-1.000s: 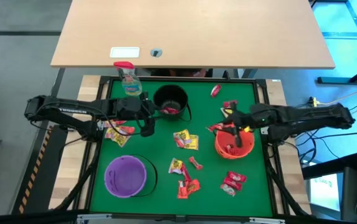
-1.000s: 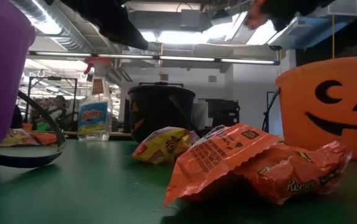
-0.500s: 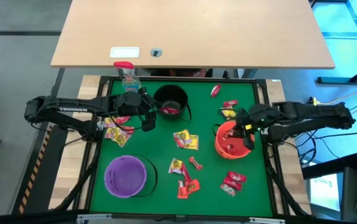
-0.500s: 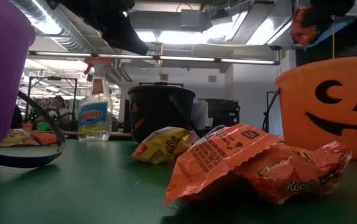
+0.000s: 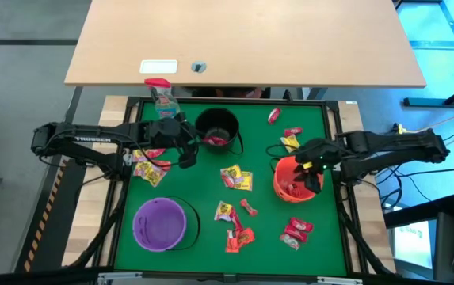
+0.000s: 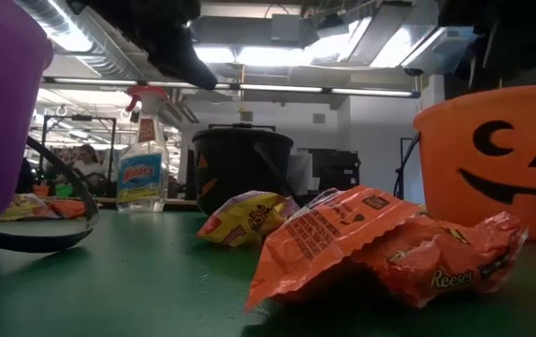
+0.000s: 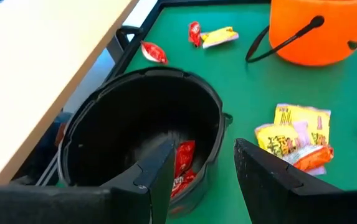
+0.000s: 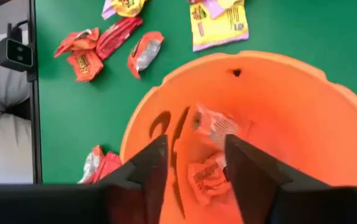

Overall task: Sort candy
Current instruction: Remove the orange candy from the black bucket, then put the yellow candy into the violet bucket

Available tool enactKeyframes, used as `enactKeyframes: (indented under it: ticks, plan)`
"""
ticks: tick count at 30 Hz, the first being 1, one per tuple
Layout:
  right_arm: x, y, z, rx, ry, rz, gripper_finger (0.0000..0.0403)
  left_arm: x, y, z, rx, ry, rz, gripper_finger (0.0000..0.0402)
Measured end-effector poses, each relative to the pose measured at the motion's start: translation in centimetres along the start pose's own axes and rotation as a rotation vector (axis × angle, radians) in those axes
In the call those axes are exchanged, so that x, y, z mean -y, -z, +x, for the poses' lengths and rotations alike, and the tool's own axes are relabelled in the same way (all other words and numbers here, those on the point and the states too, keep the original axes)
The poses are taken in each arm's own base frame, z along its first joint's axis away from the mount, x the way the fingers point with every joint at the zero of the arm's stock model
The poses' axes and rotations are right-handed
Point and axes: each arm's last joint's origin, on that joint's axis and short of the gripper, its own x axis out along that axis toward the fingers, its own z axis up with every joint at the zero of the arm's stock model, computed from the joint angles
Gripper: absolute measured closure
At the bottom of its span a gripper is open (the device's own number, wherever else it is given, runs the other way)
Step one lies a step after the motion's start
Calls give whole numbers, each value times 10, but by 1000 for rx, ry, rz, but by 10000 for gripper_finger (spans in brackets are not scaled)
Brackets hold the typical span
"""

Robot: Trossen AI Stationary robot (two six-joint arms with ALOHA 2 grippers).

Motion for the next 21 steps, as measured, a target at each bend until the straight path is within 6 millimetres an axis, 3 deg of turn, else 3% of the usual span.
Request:
enactKeyframes:
  ticks: [6, 15, 18, 21]
  plan:
    - [-2, -7, -1, 69, -4, -40, 179, -1, 8, -1, -86, -22, 7, 248]
    - [-15, -32, -35, 251, 34, -159, 171, -3, 16, -6, -165, -31, 1, 248]
    - [-18, -40, -36, 303, 44, -197, 171, -12, 23, -14, -220, -65, -120, 248]
    - [-19, -50, -25, 314, 61, -248, 171, -24, 35, -19, -341, -129, -279, 248]
